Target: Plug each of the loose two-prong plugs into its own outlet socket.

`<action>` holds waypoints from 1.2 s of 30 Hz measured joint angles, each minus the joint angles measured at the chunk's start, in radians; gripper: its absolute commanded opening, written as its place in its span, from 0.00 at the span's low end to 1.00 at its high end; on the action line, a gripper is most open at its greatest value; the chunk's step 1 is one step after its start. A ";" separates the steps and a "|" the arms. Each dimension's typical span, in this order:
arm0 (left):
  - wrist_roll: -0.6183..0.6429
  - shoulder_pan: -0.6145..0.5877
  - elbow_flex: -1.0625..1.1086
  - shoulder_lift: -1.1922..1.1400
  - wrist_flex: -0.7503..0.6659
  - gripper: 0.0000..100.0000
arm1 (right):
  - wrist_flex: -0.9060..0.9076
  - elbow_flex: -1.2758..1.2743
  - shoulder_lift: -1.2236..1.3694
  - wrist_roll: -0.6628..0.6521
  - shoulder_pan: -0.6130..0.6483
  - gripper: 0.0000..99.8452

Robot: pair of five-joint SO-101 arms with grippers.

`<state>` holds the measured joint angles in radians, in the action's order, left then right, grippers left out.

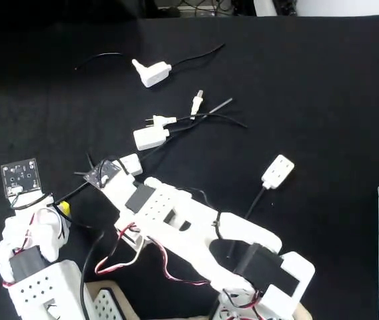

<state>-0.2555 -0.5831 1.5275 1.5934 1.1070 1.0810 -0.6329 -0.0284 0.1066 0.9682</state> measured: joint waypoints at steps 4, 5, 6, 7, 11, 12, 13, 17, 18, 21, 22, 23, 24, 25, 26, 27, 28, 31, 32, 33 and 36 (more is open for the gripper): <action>0.000 0.000 0.000 0.000 0.000 0.23 | -0.018 0.000 0.025 0.000 0.000 0.07; 0.000 0.000 0.000 0.000 0.000 0.23 | -0.023 0.000 0.034 0.000 0.002 0.08; 0.000 0.000 0.000 0.000 0.000 0.23 | -0.023 0.000 0.041 0.000 0.002 0.08; 0.000 0.000 0.000 0.000 0.000 0.23 | -0.023 0.002 0.048 0.000 0.002 0.09; 0.000 0.000 0.000 0.000 0.000 0.23 | -0.012 0.002 0.068 0.000 0.002 0.06; 0.000 0.000 0.000 0.000 0.000 0.23 | -0.008 0.002 0.068 0.000 0.002 0.05; 0.000 0.000 0.000 0.000 0.000 0.23 | -0.002 0.002 0.068 0.000 0.002 0.03; 0.000 0.000 0.000 0.000 0.000 0.23 | 0.021 0.002 0.064 0.000 0.002 0.01; 0.000 0.000 0.000 0.000 0.000 0.23 | 0.032 0.002 0.057 0.000 0.002 0.01; 0.000 0.000 0.000 0.000 0.000 0.23 | 0.075 0.002 0.012 0.000 0.002 0.01; 0.000 0.000 0.000 0.000 0.000 0.23 | 0.094 0.002 -0.009 0.000 0.002 0.01; 0.000 0.000 0.000 0.000 0.000 0.23 | 0.112 0.002 -0.029 0.000 0.002 0.01; 0.000 0.000 0.000 0.000 0.000 0.23 | 0.135 0.006 -0.054 0.000 0.002 0.01; 0.000 0.000 0.000 0.000 0.000 0.24 | 0.152 0.017 -0.078 0.000 0.002 0.01; 0.000 0.000 0.000 0.000 0.000 0.24 | 0.163 0.025 -0.104 0.000 0.002 0.01; 0.000 0.000 0.000 0.000 0.000 0.24 | 0.180 0.032 -0.132 0.000 0.002 0.01; 0.000 0.000 0.000 0.000 0.000 0.24 | 0.187 0.034 -0.160 0.000 -0.003 0.01; 0.005 0.000 0.000 0.000 0.000 0.24 | 0.192 0.037 -0.255 0.000 -0.038 0.01; 0.015 0.000 0.000 0.000 0.000 0.24 | 0.192 0.037 -0.287 0.000 -0.055 0.01; 0.034 0.000 0.000 0.000 0.000 0.24 | 0.192 0.037 -0.321 0.000 -0.069 0.01; 0.095 0.000 -0.023 0.000 0.000 0.24 | 0.192 0.037 -0.427 0.000 -0.109 0.01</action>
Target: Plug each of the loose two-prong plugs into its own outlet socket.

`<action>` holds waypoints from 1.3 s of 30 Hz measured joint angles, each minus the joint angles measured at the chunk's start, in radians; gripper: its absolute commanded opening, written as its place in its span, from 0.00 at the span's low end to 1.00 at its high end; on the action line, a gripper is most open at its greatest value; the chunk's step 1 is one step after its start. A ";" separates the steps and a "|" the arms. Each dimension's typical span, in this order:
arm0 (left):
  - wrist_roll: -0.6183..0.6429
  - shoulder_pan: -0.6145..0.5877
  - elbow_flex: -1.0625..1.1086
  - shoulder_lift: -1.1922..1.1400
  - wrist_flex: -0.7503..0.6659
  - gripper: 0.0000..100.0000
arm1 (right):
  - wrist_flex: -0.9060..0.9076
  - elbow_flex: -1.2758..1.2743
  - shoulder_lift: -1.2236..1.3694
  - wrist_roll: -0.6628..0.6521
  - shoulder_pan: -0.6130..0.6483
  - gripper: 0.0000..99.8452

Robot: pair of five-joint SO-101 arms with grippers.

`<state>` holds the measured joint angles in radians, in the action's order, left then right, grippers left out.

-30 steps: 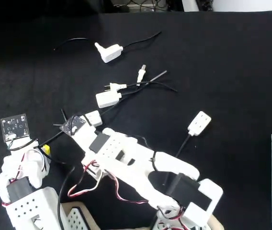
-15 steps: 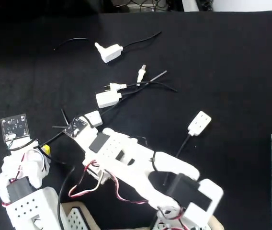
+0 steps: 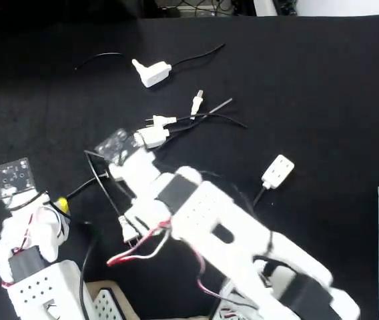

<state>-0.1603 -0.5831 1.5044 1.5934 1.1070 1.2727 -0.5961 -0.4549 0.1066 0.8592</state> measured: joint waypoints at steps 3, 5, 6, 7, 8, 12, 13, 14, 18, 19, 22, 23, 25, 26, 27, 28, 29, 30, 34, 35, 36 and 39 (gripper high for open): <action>0.060 0.026 -0.068 0.000 0.000 0.24 | 0.000 0.000 -0.109 0.000 -0.028 0.01; 0.091 0.077 -0.103 0.000 0.000 0.24 | -0.011 -0.002 -0.178 0.000 -0.034 0.01; 0.104 0.109 -0.117 0.000 0.000 0.24 | -0.023 -0.006 -0.216 0.000 -0.035 0.01; 0.121 0.141 -0.127 0.000 0.000 0.24 | -0.035 -0.020 -0.256 0.000 -0.035 0.01; 0.138 0.175 -0.135 0.000 -0.011 0.24 | -0.048 -0.037 -0.293 0.000 -0.035 0.01; 0.244 0.253 -0.138 0.000 -0.098 0.24 | -0.092 -0.107 -0.448 0.000 -0.063 0.01; 0.264 0.259 -0.138 0.000 -0.115 0.24 | -0.098 -0.121 -0.486 0.000 -0.078 0.01; 0.276 0.264 -0.138 0.000 -0.127 0.24 | -0.101 -0.129 -0.523 0.000 -0.094 0.01; 0.287 0.275 -0.167 0.000 -0.133 0.24 | -0.101 -0.157 -0.647 0.000 -0.146 0.01; 0.287 0.278 -0.175 0.000 -0.135 0.24 | -0.101 -0.167 -0.669 0.000 -0.147 0.01; 0.287 0.331 -0.180 0.000 -0.143 0.24 | -0.123 -0.210 -0.713 0.000 -0.146 0.01; 0.287 0.359 -0.180 0.000 -0.144 0.24 | -0.135 -0.226 -0.723 0.000 -0.137 0.01; 0.287 0.425 -0.180 0.000 -0.144 0.24 | -0.155 -0.258 -0.735 0.000 -0.114 0.01; 0.287 0.457 -0.180 0.000 -0.144 0.24 | -0.164 -0.273 -0.740 0.000 -0.095 0.01; 0.287 0.488 -0.180 0.000 -0.144 0.23 | -0.173 -0.285 -0.743 0.000 -0.077 0.01; 0.287 0.509 -0.180 0.000 -0.144 0.23 | -0.178 -0.296 -0.744 0.000 -0.055 0.01; 0.287 0.532 -0.180 0.000 -0.152 0.23 | -0.186 -0.304 -0.744 0.000 -0.040 0.01; 0.287 0.549 -0.180 0.000 -0.161 0.23 | -0.192 -0.313 -0.744 0.000 -0.023 0.01; 0.287 0.609 -0.201 0.000 -0.203 0.23 | -0.206 -0.334 -0.746 0.000 0.015 0.01; 0.287 0.624 -0.207 0.000 -0.204 0.23 | -0.206 -0.334 -0.746 0.002 0.015 0.01; 0.287 0.638 -0.218 0.000 -0.204 0.23 | -0.206 -0.334 -0.746 0.002 0.015 0.01; 0.287 0.680 -0.275 0.000 -0.187 0.23 | -0.206 -0.353 -0.746 0.002 0.015 0.01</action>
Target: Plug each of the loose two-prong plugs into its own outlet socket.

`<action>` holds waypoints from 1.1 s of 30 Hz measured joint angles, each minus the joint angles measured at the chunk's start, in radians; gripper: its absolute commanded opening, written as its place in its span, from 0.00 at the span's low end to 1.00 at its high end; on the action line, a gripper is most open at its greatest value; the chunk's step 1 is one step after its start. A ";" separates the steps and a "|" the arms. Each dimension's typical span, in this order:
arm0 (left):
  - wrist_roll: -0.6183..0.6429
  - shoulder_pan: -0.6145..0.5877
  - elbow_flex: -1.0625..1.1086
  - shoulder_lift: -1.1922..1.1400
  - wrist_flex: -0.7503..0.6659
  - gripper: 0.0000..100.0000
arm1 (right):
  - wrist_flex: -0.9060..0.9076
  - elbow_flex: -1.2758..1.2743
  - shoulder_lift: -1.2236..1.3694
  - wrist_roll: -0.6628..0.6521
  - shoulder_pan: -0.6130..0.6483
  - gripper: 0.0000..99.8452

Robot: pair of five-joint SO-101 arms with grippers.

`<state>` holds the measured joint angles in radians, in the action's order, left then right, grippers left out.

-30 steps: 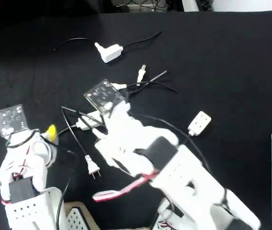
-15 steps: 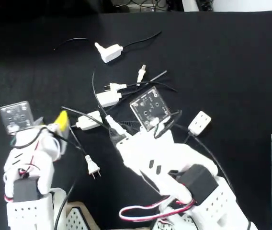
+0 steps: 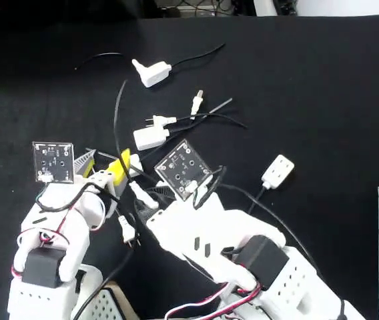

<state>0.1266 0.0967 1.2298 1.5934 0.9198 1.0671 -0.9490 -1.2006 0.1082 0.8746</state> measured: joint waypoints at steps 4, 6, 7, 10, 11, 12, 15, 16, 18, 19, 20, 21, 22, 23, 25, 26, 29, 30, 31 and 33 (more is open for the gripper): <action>0.000 0.078 -0.083 0.002 0.084 0.23 | 0.000 -0.026 0.000 0.000 0.002 0.01; 0.002 0.120 -0.118 0.002 0.133 0.23 | 0.000 -0.040 0.000 0.000 0.002 0.01; 0.002 0.138 -0.132 0.002 0.155 0.23 | 0.000 -0.046 0.000 0.000 0.002 0.01; 0.002 0.184 -0.153 0.005 0.204 0.23 | 0.000 -0.054 0.000 0.000 0.002 0.01; 0.002 0.195 -0.153 0.005 0.215 0.23 | 0.000 -0.054 0.000 0.000 0.002 0.01; 0.002 0.203 -0.157 0.006 0.224 0.23 | 0.000 -0.058 0.000 0.000 0.002 0.01; -0.028 0.230 -0.157 0.009 0.252 0.23 | 0.000 -0.061 0.000 0.000 0.002 0.01; -0.054 0.245 -0.157 0.011 0.259 0.23 | 0.000 -0.061 0.000 0.000 0.002 0.01; -0.101 0.282 -0.157 0.011 0.276 0.23 | 0.000 -0.061 0.000 0.000 -0.002 0.01; -0.117 0.298 -0.157 0.011 0.284 0.23 | 0.000 -0.063 0.000 0.000 -0.006 0.01; -0.126 0.307 -0.158 0.011 0.285 0.23 | 0.000 -0.063 0.000 -0.002 -0.009 0.01; -0.130 0.310 -0.158 0.012 0.284 0.23 | 0.000 -0.063 0.000 -0.002 -0.014 0.01; -0.132 0.308 -0.158 0.012 0.279 0.23 | 0.000 -0.063 0.000 -0.002 -0.020 0.01; -0.133 0.304 -0.158 0.012 0.279 0.23 | 0.000 -0.063 0.000 -0.002 -0.029 0.01; -0.140 0.253 -0.157 0.012 0.287 0.23 | 0.000 -0.061 0.000 -0.002 -0.068 0.01; -0.140 0.215 -0.157 0.009 0.269 0.24 | 0.000 -0.061 0.000 -0.002 -0.087 0.01; -0.146 0.057 -0.157 -0.008 0.222 0.24 | 0.000 -0.061 0.000 -0.002 -0.178 0.01; -0.146 0.005 -0.157 -0.018 0.206 0.24 | -0.002 -0.061 0.000 -0.002 -0.212 0.01; -0.160 -0.031 -0.153 -0.040 0.187 0.24 | -0.003 -0.061 0.000 -0.002 -0.250 0.01; -0.226 -0.058 -0.138 -0.100 0.161 0.24 | -0.003 -0.061 0.000 -0.002 -0.327 0.01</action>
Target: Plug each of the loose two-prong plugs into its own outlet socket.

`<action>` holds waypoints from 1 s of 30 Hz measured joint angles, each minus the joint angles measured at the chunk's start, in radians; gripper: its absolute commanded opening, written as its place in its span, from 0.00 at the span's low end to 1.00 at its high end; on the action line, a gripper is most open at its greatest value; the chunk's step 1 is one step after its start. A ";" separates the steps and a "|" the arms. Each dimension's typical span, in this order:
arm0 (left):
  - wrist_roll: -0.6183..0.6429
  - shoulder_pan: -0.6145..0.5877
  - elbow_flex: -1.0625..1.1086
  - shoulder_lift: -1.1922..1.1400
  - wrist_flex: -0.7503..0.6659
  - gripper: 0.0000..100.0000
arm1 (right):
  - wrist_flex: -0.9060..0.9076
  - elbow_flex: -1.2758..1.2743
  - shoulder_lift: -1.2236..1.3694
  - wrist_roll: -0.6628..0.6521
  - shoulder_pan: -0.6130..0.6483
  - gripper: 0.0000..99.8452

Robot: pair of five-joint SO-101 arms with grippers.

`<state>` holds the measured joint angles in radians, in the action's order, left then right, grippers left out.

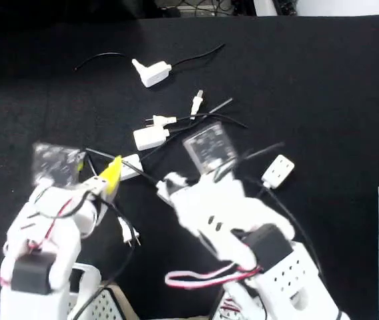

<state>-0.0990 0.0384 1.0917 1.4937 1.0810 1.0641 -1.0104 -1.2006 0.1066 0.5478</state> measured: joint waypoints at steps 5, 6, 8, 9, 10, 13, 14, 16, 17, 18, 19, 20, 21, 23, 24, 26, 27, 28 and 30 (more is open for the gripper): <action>-0.166 -0.006 0.005 -0.244 -0.083 0.25 | 0.000 0.000 0.000 0.000 -0.198 0.01; -0.201 0.000 0.000 -0.296 -0.098 0.27 | 0.000 0.000 0.000 0.000 -0.238 0.01; -0.265 0.029 -0.018 -0.410 -0.114 0.31 | 0.000 0.000 0.000 0.000 -0.313 0.01; -0.292 0.048 -0.038 -0.460 -0.115 0.31 | 0.000 -0.006 0.000 0.000 -0.348 0.01; -0.313 0.060 -0.064 -0.514 -0.118 0.31 | -0.005 -0.017 0.000 0.000 -0.374 0.01; -0.377 0.097 -0.149 -0.664 -0.121 0.31 | -0.052 -0.071 0.000 0.000 -0.436 0.01; -0.414 0.112 -0.178 -0.715 -0.121 0.31 | -0.074 -0.089 0.000 0.000 -0.451 0.01; -0.503 0.140 -0.230 -0.813 -0.121 0.31 | -0.110 -0.126 0.000 0.000 -0.473 0.01; -0.545 0.152 -0.255 -0.862 -0.121 0.30 | -0.124 -0.140 0.000 0.000 -0.485 0.01; -0.582 0.163 -0.278 -0.910 -0.121 0.29 | -0.132 -0.146 0.000 0.000 -0.493 0.01; -0.620 0.172 -0.299 -0.954 -0.123 0.28 | -0.138 -0.147 0.000 0.000 -0.496 0.01; -0.657 0.178 -0.322 -1.000 -0.127 0.27 | -0.141 -0.147 0.000 0.000 -0.497 0.01; -0.690 0.186 -0.345 -1.043 -0.133 0.27 | -0.144 -0.147 0.000 0.000 -0.496 0.01; -0.740 0.199 -0.385 -1.126 -0.157 0.27 | -0.147 -0.147 0.000 0.000 -0.500 0.01; -0.758 0.207 -0.405 -1.165 -0.167 0.27 | -0.147 -0.147 0.000 0.000 -0.502 0.01; -0.778 0.221 -0.437 -1.237 -0.187 0.27 | -0.147 -0.147 0.000 0.000 -0.502 0.01; -0.781 0.232 -0.450 -1.264 -0.190 0.27 | -0.147 -0.147 0.000 0.000 -0.500 0.01; -0.786 0.242 -0.462 -1.289 -0.193 0.26 | -0.147 -0.147 0.000 0.000 -0.500 0.01; -0.787 0.267 -0.473 -1.315 -0.193 0.26 | -0.147 -0.147 0.000 0.000 -0.500 0.01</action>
<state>-0.8861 0.3053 0.6191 0.1788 0.8876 0.9168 -1.1577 -1.2006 0.1066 0.0476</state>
